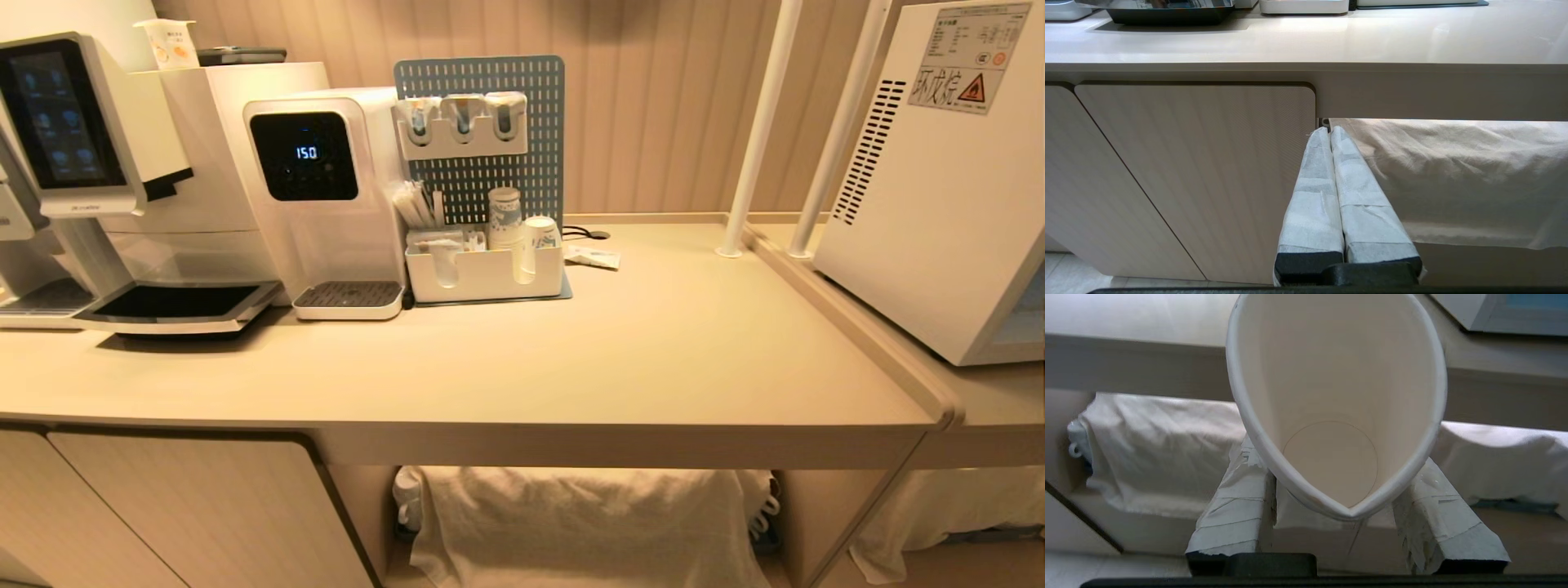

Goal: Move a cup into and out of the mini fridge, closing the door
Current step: Put the paper cup in the freezer

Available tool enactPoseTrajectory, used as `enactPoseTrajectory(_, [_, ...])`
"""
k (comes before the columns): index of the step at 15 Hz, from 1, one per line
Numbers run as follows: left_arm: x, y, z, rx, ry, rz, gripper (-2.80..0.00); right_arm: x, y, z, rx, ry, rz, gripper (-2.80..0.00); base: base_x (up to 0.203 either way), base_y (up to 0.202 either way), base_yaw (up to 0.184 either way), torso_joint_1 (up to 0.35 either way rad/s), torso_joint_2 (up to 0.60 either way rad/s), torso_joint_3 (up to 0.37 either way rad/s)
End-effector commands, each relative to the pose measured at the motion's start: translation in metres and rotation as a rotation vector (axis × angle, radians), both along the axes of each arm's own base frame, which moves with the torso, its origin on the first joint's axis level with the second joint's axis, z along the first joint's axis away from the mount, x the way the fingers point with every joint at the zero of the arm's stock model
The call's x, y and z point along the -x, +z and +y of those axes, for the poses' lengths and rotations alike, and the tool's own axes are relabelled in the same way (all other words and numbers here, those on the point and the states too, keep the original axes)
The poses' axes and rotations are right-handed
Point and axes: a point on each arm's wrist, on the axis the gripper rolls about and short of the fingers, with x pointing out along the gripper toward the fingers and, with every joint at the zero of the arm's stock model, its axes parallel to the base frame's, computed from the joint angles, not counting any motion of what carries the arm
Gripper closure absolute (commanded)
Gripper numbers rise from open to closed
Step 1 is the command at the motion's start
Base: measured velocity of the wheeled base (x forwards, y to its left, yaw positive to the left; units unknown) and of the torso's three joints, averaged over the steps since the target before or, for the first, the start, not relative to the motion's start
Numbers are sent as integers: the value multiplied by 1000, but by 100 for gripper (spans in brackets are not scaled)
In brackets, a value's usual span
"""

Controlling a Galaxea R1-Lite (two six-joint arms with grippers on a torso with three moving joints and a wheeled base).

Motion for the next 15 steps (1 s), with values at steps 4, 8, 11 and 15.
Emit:
enactPoseTrajectory(4, [0,0,0,-1,0,1,0,0,-6,0,-19,0,-63,0,0,0,0,0,0,0])
enactPoseTrajectory(8, [0,0,0,-8,-1,3,0,0,-6,0,-25,-1,-62,0,0,0,0,0,0,0])
enactPoseTrajectory(11, [0,0,0,-60,-4,6,0,0,-7,0,-26,-3,-58,0,0,0,0,0,0,0])
enactPoseTrajectory(15, [0,0,0,-119,-13,3,0,0,-7,0,-24,-2,-61,0,0,0,0,0,0,0])
